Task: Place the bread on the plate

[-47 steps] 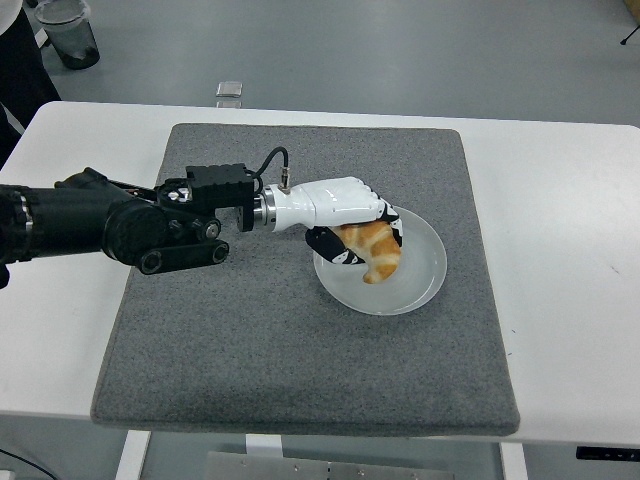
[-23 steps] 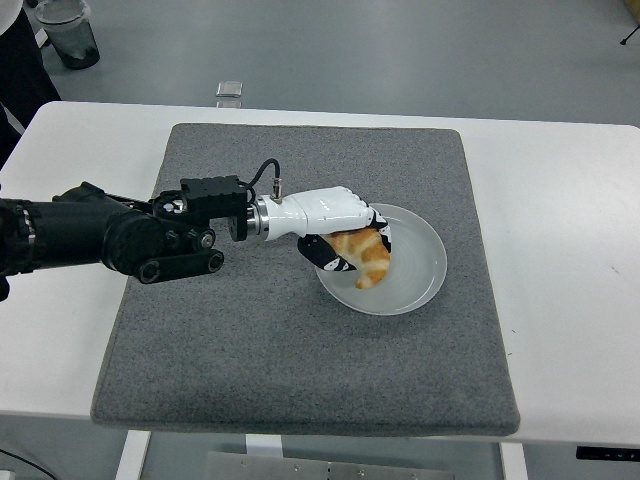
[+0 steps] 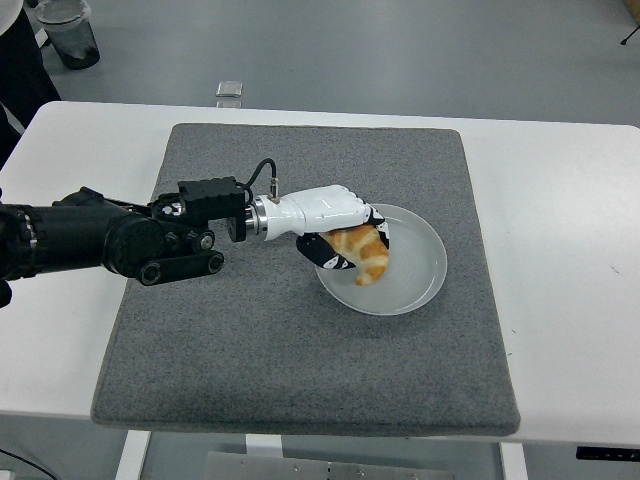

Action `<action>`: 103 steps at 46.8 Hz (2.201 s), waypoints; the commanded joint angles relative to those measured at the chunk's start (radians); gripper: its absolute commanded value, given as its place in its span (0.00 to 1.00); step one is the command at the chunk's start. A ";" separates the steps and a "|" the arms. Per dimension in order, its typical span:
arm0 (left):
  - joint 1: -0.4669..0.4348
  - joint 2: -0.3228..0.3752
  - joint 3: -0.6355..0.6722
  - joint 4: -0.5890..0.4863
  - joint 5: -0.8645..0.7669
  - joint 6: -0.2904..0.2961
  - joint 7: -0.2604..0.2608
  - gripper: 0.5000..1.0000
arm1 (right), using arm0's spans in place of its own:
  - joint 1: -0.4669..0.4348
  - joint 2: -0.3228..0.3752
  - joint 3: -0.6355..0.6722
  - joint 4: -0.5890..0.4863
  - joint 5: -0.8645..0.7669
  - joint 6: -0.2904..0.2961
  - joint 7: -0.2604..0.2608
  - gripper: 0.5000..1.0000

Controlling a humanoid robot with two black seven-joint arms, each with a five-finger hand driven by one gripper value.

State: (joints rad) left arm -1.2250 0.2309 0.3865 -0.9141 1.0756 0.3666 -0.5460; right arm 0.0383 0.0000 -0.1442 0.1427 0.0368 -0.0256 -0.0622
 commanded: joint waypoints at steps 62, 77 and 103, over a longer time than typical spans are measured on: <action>0.002 0.014 -0.041 -0.048 -0.009 -0.020 0.001 0.98 | 0.000 0.000 0.000 0.000 0.000 -0.001 0.001 0.86; 0.001 0.065 -0.097 -0.065 -0.026 -0.063 0.003 0.98 | 0.000 0.000 0.000 0.000 0.000 -0.001 0.001 0.86; 0.009 0.202 -0.428 -0.059 -0.189 -0.317 0.009 0.98 | 0.000 0.000 -0.002 0.000 0.000 0.001 0.001 0.86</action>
State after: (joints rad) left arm -1.2170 0.4191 -0.0002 -0.9796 0.9379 0.0862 -0.5388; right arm 0.0383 0.0000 -0.1457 0.1426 0.0369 -0.0253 -0.0614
